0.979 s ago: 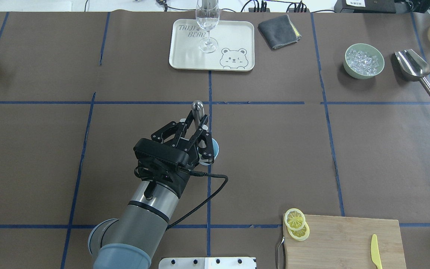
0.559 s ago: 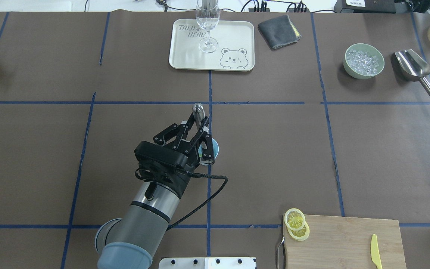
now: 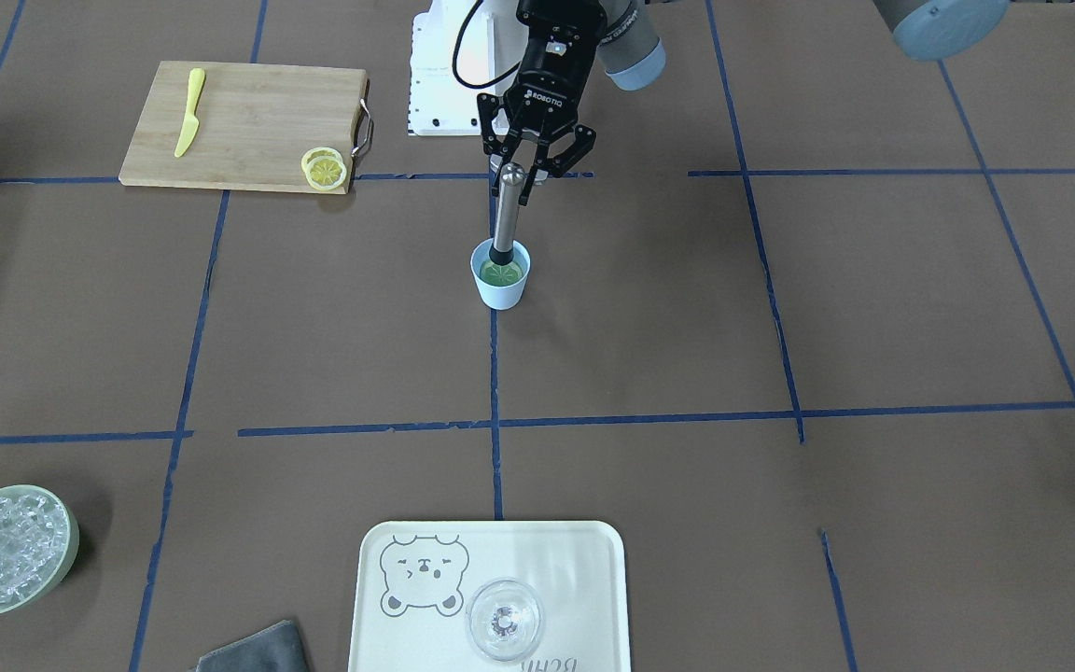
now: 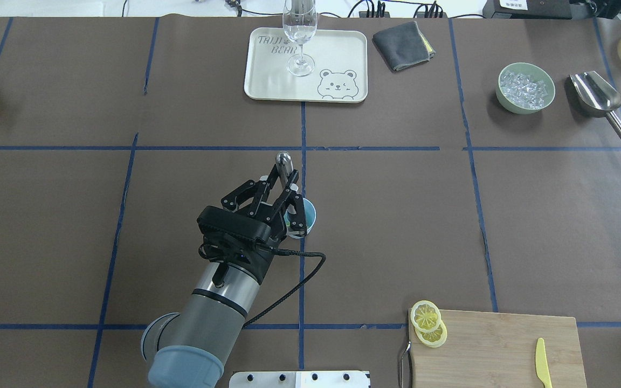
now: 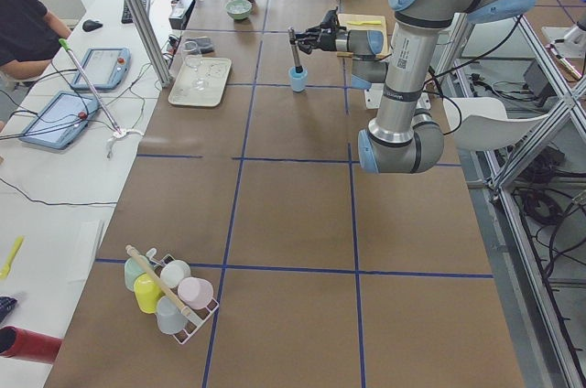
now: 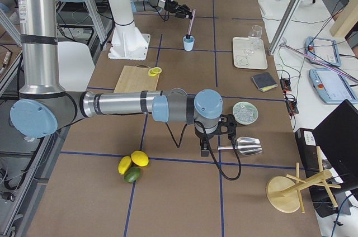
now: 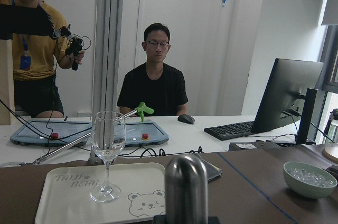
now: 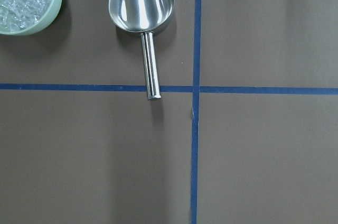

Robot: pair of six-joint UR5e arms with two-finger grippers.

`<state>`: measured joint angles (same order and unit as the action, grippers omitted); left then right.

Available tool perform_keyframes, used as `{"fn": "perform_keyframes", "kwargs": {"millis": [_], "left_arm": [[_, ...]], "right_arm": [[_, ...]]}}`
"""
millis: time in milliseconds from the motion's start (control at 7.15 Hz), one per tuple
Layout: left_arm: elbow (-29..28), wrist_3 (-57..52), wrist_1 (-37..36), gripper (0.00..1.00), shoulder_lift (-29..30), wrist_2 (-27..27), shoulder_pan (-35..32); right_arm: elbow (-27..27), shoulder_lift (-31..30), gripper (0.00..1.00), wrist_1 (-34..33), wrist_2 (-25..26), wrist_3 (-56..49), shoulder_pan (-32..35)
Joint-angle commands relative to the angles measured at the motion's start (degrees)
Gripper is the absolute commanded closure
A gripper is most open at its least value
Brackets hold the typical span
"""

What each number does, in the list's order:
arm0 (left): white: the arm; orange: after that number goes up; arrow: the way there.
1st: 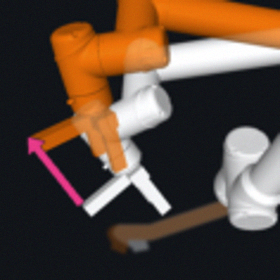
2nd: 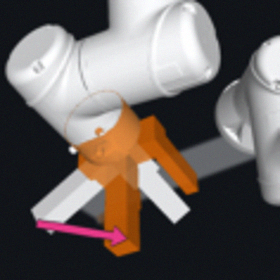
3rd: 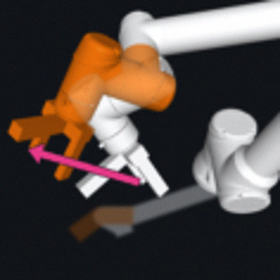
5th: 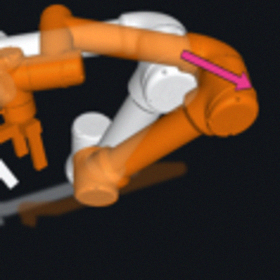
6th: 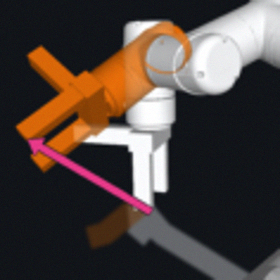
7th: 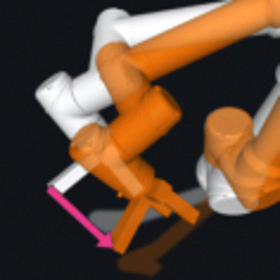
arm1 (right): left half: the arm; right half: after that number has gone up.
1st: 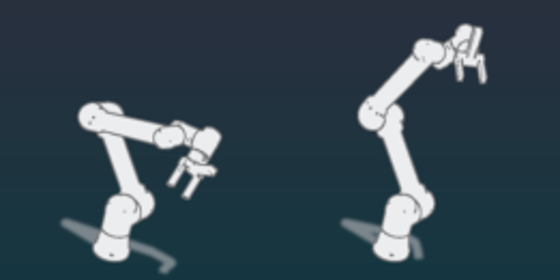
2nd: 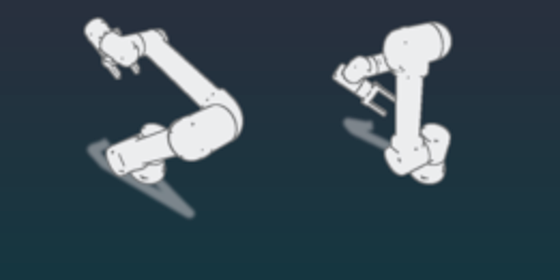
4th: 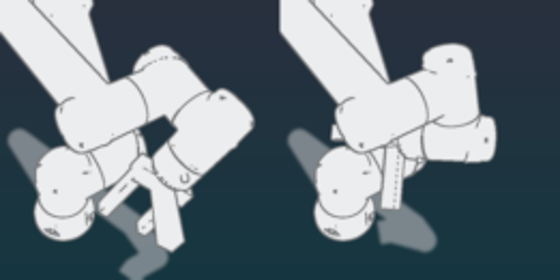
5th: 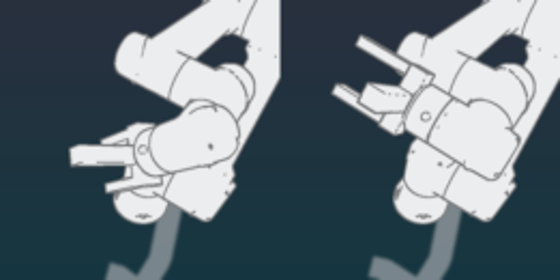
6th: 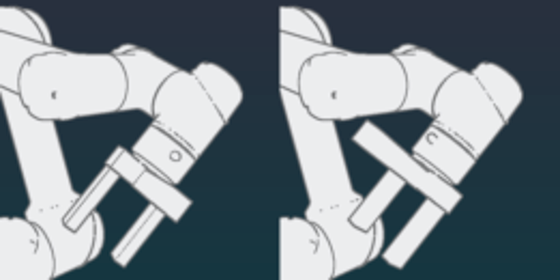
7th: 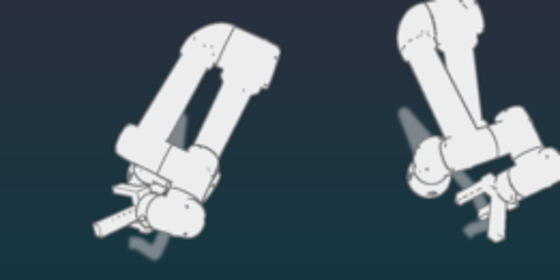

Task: Squeeze lemon into cup
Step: 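Press the muddler down onto the lemon inside the cup with the left gripper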

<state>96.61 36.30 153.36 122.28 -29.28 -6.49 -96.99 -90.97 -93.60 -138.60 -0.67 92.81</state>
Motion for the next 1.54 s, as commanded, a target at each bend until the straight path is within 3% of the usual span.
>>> {"fn": "perform_keyframes", "kwargs": {"millis": [0, 839, 1399], "left_arm": [[-0.63, 0.00, 0.10, 1.00, 0.15, 0.02, -0.46], [-6.25, 0.27, 0.27, 1.00, 1.90, -0.16, -0.46], [-6.96, 0.27, 0.27, 1.00, 1.90, -0.51, -0.46]], "right_arm": [[-0.04, 0.00, 0.00, 0.00, 0.00, 0.05, 0.00], [0.04, 0.00, 0.00, 0.00, 0.09, -0.04, 0.00], [-0.04, 0.00, 0.00, 0.00, 0.09, -0.04, 0.09]]}}
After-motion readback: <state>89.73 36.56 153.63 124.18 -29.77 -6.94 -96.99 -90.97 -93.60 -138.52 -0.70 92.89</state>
